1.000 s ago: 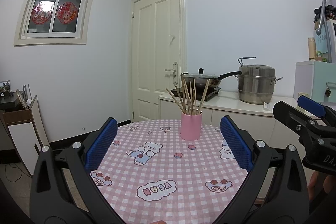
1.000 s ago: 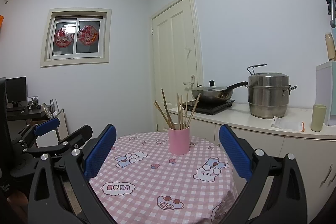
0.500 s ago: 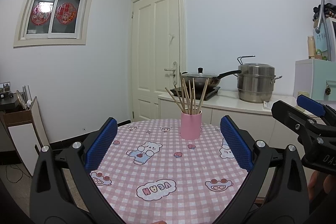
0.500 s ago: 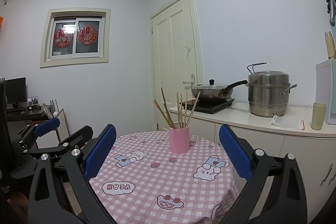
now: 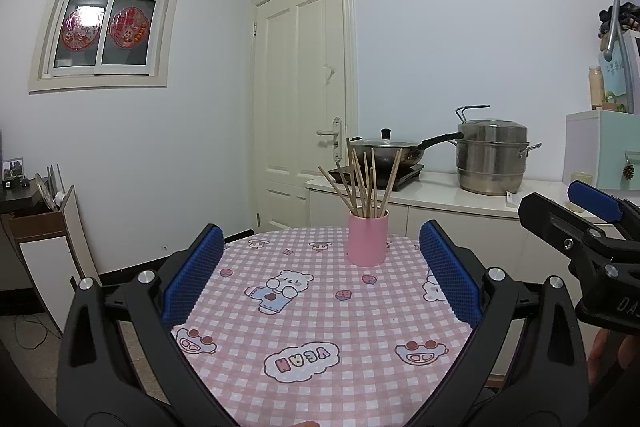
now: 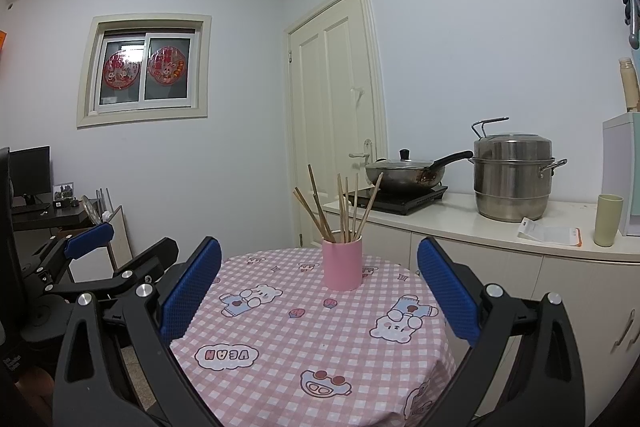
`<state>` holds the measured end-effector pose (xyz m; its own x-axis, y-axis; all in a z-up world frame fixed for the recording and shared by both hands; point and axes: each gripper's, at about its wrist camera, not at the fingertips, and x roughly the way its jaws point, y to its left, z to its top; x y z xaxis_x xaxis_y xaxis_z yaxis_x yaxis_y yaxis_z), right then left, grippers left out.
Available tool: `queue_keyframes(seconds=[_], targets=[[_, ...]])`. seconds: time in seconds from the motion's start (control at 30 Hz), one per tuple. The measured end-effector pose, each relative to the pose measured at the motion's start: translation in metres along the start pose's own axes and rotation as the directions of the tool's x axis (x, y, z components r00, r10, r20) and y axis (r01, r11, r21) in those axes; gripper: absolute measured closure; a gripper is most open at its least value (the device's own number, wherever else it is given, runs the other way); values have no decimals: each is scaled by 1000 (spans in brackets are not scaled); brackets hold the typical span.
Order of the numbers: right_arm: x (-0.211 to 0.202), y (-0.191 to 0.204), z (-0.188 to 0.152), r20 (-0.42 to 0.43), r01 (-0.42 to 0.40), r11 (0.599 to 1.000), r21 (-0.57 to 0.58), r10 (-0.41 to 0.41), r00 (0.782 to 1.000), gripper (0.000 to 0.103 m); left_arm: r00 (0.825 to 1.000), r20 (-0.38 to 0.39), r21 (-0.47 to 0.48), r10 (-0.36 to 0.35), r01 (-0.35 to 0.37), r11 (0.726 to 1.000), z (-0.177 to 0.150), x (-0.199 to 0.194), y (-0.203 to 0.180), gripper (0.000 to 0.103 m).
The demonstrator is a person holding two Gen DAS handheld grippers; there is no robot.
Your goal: Organize utensils
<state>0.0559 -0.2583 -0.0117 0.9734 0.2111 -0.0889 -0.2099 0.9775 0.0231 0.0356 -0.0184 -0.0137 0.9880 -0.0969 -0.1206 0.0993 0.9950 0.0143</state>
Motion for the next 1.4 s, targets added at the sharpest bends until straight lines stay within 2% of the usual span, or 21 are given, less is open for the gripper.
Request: queue_keyframes(seconds=[0.7,1.4], targets=[[3,3,0,-6,-5,1000,-4,5,1000,8,999,23,7,32,-32,999,-1,-1,0,6],[5,5,-1,-12,-10,1000,-5,10,1000,8,1000,16,-1,26,-26,1000,0,-2,6,6]])
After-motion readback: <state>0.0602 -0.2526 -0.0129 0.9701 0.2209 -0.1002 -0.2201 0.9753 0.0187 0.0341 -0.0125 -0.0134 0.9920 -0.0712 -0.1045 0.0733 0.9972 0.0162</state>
